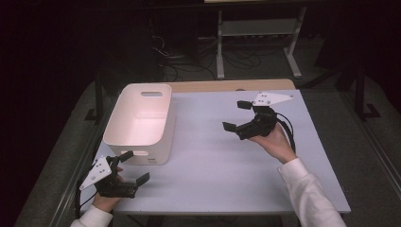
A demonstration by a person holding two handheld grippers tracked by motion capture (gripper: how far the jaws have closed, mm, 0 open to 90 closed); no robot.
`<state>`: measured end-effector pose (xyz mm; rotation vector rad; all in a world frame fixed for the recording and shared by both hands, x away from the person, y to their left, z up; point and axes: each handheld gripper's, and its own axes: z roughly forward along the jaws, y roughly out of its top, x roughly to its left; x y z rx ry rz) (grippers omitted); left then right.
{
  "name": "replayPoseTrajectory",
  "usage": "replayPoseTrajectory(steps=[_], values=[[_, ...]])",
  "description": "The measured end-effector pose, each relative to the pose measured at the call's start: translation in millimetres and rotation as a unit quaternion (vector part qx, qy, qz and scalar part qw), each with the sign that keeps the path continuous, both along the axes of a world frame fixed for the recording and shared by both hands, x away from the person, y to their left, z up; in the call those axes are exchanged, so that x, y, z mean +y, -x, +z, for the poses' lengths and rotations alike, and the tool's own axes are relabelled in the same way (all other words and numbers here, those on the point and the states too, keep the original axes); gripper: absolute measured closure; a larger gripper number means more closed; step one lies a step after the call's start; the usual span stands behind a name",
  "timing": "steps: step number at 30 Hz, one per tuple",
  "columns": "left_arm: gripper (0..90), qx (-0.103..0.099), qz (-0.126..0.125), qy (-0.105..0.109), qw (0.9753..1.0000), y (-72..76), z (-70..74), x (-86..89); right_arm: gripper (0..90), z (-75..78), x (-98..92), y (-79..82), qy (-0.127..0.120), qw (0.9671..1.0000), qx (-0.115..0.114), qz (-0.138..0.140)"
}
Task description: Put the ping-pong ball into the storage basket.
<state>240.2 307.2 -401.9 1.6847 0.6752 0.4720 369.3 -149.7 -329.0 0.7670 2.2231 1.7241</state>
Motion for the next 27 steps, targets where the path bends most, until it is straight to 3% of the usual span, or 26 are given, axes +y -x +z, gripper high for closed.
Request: replayPoseTrajectory(steps=[13, 15, 27], values=[[0.9, 0.000, 0.001, 0.002, 1.0000, 1.3, 0.4, -0.2, 0.0, -7.4, -13.0, 17.2, -0.005, 0.9999, -0.003, -0.011], [0.9, -0.002, -0.002, -0.006, 1.0000, 0.9, 0.6, 1.0, 0.0, -11.4, -16.7, 23.1, -0.002, 0.9997, -0.014, -0.020], [0.9, -0.005, 0.000, -0.003, 1.0000, 2.0, 1.0, 0.8, 0.0, -27.4, -34.9, 39.3, -0.015, 0.9993, -0.013, -0.032]])
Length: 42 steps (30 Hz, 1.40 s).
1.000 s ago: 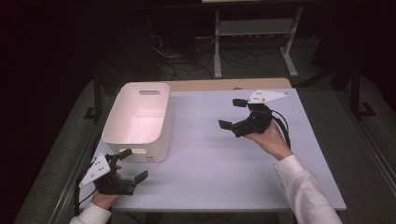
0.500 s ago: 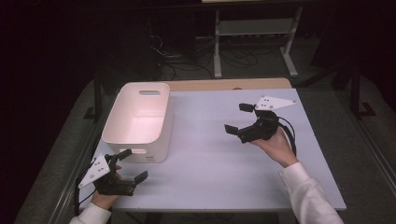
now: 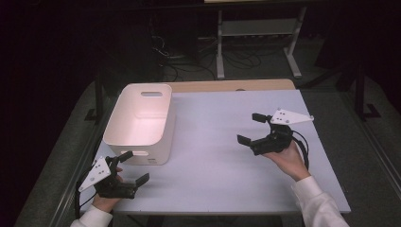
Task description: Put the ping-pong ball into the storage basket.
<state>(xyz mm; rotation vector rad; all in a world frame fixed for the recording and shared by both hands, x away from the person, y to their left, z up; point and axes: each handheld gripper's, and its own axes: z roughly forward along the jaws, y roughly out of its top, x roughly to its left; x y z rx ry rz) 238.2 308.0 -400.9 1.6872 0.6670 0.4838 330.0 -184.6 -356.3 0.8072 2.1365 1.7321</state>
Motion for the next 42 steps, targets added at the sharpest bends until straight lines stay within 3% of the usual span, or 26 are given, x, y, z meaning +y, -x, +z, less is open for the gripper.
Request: replayPoseTrajectory(steps=[4, 8, 13, 26, 42], values=[[0.9, 0.000, 0.001, 0.000, 1.0000, -0.2, -0.1, 0.1, 0.0, -3.4, -2.5, 3.6, -0.001, 1.0000, 0.001, 0.002], [0.9, -0.001, 0.002, -0.001, 1.0000, -0.5, -0.2, 0.6, 0.0, -6.4, -9.0, 8.9, -0.011, 0.9998, -0.013, 0.000], [0.9, -0.001, 0.003, -0.002, 1.0000, -0.5, -0.1, 0.7, 0.0, -9.2, -12.7, 11.7, -0.007, 0.9999, -0.008, -0.004], [0.9, -0.001, 0.003, -0.004, 1.0000, -0.5, -0.3, 0.6, 0.0, -12.1, -22.8, 19.8, -0.012, 0.9996, -0.021, -0.016], [0.9, -0.002, 0.003, -0.001, 1.0000, -0.6, -0.7, 0.2, 0.0, -29.5, -44.5, 32.2, -0.023, 0.9987, -0.012, -0.045]])
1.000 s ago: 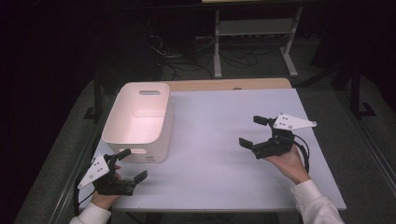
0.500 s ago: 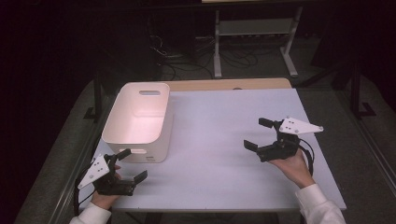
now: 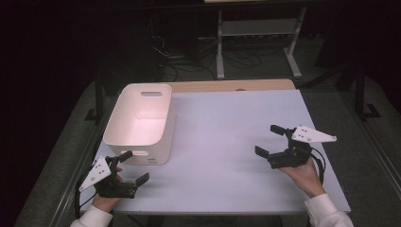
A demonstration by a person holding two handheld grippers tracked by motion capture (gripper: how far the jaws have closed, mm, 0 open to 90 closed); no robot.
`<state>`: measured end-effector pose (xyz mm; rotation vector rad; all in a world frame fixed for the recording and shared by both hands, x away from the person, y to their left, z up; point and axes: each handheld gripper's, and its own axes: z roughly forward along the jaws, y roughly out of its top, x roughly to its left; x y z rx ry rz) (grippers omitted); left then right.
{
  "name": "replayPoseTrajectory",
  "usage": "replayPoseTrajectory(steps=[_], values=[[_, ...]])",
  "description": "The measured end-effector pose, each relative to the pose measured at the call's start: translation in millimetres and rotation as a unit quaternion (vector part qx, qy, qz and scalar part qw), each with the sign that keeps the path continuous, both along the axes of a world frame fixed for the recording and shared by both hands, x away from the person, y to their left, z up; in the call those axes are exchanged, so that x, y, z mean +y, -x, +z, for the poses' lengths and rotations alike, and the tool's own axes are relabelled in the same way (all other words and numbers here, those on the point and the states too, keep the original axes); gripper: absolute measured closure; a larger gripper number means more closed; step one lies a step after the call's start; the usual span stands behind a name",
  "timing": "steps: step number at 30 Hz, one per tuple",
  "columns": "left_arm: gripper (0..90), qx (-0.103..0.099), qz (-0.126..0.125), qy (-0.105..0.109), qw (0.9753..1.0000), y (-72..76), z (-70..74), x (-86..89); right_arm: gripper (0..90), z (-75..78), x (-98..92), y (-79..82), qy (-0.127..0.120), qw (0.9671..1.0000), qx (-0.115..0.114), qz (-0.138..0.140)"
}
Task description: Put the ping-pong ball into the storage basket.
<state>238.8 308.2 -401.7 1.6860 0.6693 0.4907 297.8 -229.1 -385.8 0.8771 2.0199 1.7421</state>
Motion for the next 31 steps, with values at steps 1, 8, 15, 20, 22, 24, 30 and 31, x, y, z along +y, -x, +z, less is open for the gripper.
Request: replayPoseTrajectory(steps=[1, 8, 15, 20, 22, 24, 30, 31], values=[[0.9, 0.000, 0.000, 0.000, 1.0000, -0.1, 0.0, 0.0, 0.0, -1.2, -1.7, 0.8, -0.001, 1.0000, 0.002, -0.001], [0.9, 0.001, -0.001, 0.001, 1.0000, -0.1, -0.1, 0.2, 0.0, -8.2, -12.3, 8.1, 0.007, 0.9998, 0.013, -0.010], [0.9, 0.001, -0.002, 0.001, 1.0000, -0.2, 0.0, 0.0, 0.0, -17.0, -21.6, 15.1, 0.013, 0.9994, 0.021, -0.022], [0.9, 0.001, -0.004, 0.002, 1.0000, 0.0, 0.2, 0.0, 0.0, -19.9, -29.1, 19.9, 0.004, 0.9993, 0.024, -0.028], [0.9, 0.001, -0.006, 0.001, 1.0000, 0.5, 0.4, 0.2, 0.0, -20.1, -31.4, 22.0, 0.000, 0.9990, 0.025, -0.038], [0.9, 0.000, -0.009, 0.001, 1.0000, 1.2, 0.9, 0.1, 0.0, -20.6, -33.3, 23.6, 0.004, 0.9987, 0.024, -0.044], [0.9, 0.002, -0.012, 0.003, 0.9999, 0.7, 0.8, -0.1, 0.0, -24.1, -35.1, 27.6, 0.017, 0.9978, 0.035, -0.053], [0.9, 0.001, -0.013, 0.004, 0.9999, 0.6, 0.8, -0.5, 0.0, -23.8, -35.2, 27.7, 0.029, 0.9973, 0.043, -0.052]])
